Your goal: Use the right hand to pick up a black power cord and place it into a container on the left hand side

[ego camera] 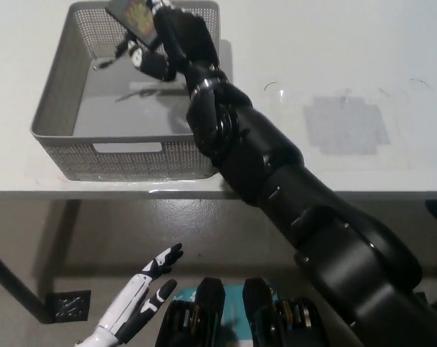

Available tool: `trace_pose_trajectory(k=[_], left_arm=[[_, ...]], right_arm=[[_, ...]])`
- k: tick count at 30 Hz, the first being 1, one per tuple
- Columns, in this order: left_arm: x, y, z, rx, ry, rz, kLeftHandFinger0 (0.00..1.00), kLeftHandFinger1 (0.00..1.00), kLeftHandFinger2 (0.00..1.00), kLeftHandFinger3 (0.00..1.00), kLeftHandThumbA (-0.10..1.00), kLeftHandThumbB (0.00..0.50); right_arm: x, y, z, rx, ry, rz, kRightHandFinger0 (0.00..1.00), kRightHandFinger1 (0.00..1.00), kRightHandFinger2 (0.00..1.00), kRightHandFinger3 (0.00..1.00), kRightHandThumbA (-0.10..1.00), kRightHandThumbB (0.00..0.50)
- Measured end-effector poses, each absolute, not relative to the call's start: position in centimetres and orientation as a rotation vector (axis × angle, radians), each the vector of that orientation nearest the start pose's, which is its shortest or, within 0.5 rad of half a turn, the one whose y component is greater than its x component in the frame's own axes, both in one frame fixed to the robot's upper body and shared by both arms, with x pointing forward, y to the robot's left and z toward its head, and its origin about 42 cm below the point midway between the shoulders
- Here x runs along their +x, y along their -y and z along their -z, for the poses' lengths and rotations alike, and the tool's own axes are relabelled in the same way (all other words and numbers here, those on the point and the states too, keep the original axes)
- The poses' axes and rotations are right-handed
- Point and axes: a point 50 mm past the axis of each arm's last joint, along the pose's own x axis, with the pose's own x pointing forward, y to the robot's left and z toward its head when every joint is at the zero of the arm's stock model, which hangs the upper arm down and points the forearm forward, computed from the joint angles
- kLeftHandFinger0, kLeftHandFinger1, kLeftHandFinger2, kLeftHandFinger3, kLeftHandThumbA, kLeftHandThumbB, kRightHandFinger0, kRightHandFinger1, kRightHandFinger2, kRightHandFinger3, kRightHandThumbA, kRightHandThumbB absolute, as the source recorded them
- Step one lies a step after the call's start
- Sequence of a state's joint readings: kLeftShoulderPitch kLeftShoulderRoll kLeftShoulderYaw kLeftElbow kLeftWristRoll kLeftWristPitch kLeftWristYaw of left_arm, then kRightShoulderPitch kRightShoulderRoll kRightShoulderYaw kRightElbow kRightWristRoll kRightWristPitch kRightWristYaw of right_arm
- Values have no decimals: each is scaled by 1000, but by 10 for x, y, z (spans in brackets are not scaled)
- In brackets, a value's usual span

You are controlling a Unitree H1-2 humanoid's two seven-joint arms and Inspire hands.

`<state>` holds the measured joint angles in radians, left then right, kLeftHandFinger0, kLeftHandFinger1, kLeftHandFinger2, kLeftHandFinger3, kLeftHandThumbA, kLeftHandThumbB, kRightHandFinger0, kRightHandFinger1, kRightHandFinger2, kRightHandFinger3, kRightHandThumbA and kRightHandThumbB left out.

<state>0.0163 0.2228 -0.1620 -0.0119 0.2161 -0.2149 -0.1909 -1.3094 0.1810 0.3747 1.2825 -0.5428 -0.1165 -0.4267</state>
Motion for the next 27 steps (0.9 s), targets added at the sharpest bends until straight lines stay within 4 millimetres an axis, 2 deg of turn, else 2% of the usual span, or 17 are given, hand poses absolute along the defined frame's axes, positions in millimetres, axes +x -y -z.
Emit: trace_pose_trajectory(k=[1, 2, 4, 5, 6, 7, 8, 9, 10, 11, 12, 14, 17, 19, 27], left_arm=[[270, -226, -102, 436, 166, 398, 1000, 1000, 1000, 1000, 996, 353], [270, -226, -102, 436, 166, 399, 1000, 1000, 1000, 1000, 998, 355], [270, -226, -102, 436, 166, 399, 1000, 1000, 1000, 1000, 993, 358], [270, -225, -102, 435, 165, 400, 1000, 1000, 1000, 1000, 995, 364], [270, -226, -102, 435, 165, 400, 1000, 1000, 1000, 1000, 997, 365], [270, -226, -102, 435, 164, 401, 1000, 1000, 1000, 1000, 998, 365], [270, -226, -102, 436, 163, 401, 1000, 1000, 1000, 1000, 998, 365], [271, -226, -102, 436, 163, 401, 1000, 1000, 1000, 1000, 999, 367], [271, -226, -102, 436, 163, 401, 1000, 1000, 1000, 1000, 997, 366], [271, -226, -102, 436, 162, 402, 1000, 1000, 1000, 1000, 991, 359], [271, -226, -102, 436, 162, 403, 1000, 1000, 1000, 1000, 989, 359], [271, -225, -102, 436, 162, 403, 1000, 1000, 1000, 1000, 989, 362], [271, -226, -101, 436, 161, 403, 1000, 1000, 1000, 1000, 984, 360], [271, -225, -101, 436, 161, 404, 1000, 1000, 1000, 1000, 999, 380], [271, -225, -102, 436, 159, 410, 1000, 1000, 1000, 1000, 997, 375]], right_arm=[[532, -39, -312, -904, 474, -207, 0, 255, 677, 728, -100, 209], [531, -40, -306, -908, 466, -215, 0, 308, 773, 830, -100, 181], [528, -42, -295, -918, 449, -232, 6, 429, 859, 895, -100, 164], [527, -42, -291, -924, 442, -240, 11, 447, 861, 893, -100, 166], [526, -43, -288, -926, 438, -247, 26, 459, 815, 859, -100, 163], [525, -42, -286, -926, 437, -251, 67, 459, 758, 813, -49, 165], [525, -42, -286, -925, 436, -254, 62, 422, 686, 736, -38, 175], [526, -42, -286, -923, 437, -254, 192, 501, 753, 797, 146, 185], [526, -42, -286, -922, 437, -255, 492, 820, 1000, 1000, 389, 261], [526, -41, -286, -921, 434, -259, 832, 1000, 1000, 1000, 608, 344], [526, -41, -286, -922, 427, -268, 1000, 1000, 1000, 1000, 800, 461], [528, -39, -285, -924, 407, -294, 1000, 1000, 1000, 1000, 856, 499], [531, -34, -284, -923, 365, -346, 1000, 1000, 1000, 1000, 990, 500], [533, -30, -284, -924, 345, -374, 1000, 1000, 1000, 1000, 1000, 500], [541, -17, -289, -916, 303, -433, 1000, 1000, 1000, 1000, 1000, 500]])
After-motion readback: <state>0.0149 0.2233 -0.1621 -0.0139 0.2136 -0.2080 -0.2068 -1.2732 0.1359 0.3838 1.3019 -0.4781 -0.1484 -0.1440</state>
